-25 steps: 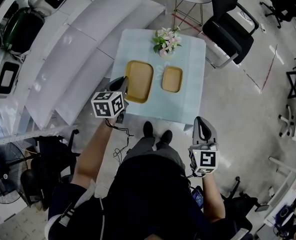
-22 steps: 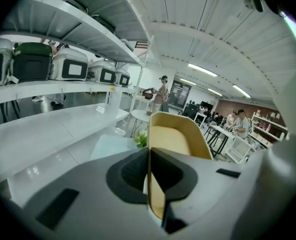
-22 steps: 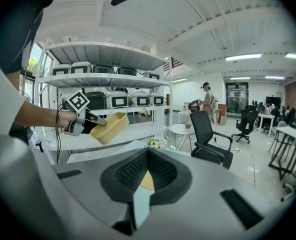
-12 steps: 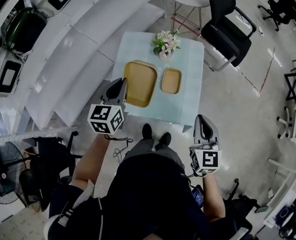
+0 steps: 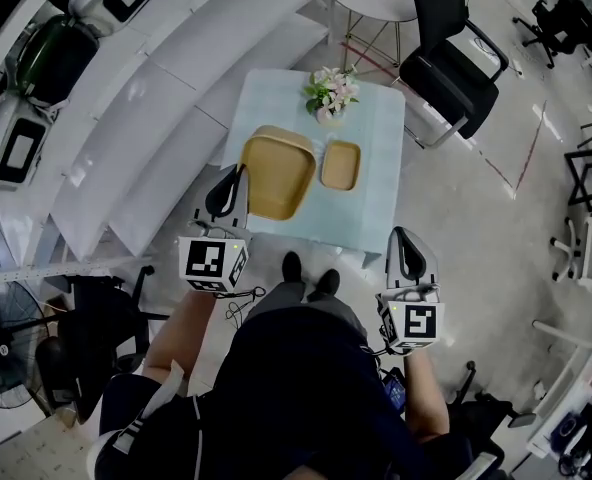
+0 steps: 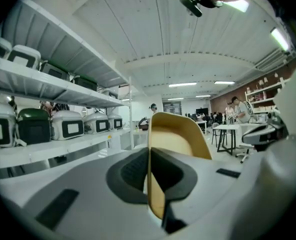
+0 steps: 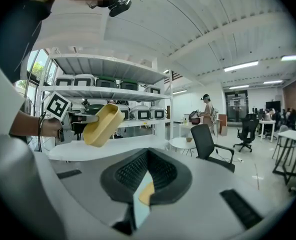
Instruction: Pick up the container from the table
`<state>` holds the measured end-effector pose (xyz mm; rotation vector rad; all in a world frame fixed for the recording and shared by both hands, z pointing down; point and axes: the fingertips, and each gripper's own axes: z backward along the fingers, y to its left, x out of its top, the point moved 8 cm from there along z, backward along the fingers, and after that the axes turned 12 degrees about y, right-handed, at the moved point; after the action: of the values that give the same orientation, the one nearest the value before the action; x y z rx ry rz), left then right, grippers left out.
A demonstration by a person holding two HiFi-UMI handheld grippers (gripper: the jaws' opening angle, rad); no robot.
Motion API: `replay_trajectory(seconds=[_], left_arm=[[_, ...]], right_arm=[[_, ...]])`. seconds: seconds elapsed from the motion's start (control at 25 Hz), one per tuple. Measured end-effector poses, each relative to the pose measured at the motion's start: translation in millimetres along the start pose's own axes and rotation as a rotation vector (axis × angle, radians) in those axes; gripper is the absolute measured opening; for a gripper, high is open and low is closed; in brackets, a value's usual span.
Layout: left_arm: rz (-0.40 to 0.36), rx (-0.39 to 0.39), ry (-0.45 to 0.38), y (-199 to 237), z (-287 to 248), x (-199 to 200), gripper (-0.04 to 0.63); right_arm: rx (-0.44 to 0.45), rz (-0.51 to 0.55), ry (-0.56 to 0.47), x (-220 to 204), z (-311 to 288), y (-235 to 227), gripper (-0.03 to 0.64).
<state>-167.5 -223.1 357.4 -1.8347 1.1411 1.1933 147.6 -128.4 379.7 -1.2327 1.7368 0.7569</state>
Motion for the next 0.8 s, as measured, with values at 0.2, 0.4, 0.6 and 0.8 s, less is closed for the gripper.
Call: replay_trajectory(seconds=[0.2, 0.4, 0.6, 0.8], left_arm=[[-0.042, 0.033, -0.037, -2, 16, 4, 0.011], [-0.066, 0.061, -0.07, -5, 33, 3, 0.011], [-0.092, 0.103, -0.107, -3, 47, -2, 0.011], [-0.117, 0.122, -0.129, -4, 55, -10, 0.011]], right_arm=[[-0.016, -0.001, -0.032, 9, 8, -3, 0.0], [-0.024, 0.001, -0.063, 14, 18, -6, 0.0], [-0.031, 0.004, -0.098, 19, 27, -8, 0.0], [-0.066, 0.003, -0.103, 26, 33, -12, 0.0]])
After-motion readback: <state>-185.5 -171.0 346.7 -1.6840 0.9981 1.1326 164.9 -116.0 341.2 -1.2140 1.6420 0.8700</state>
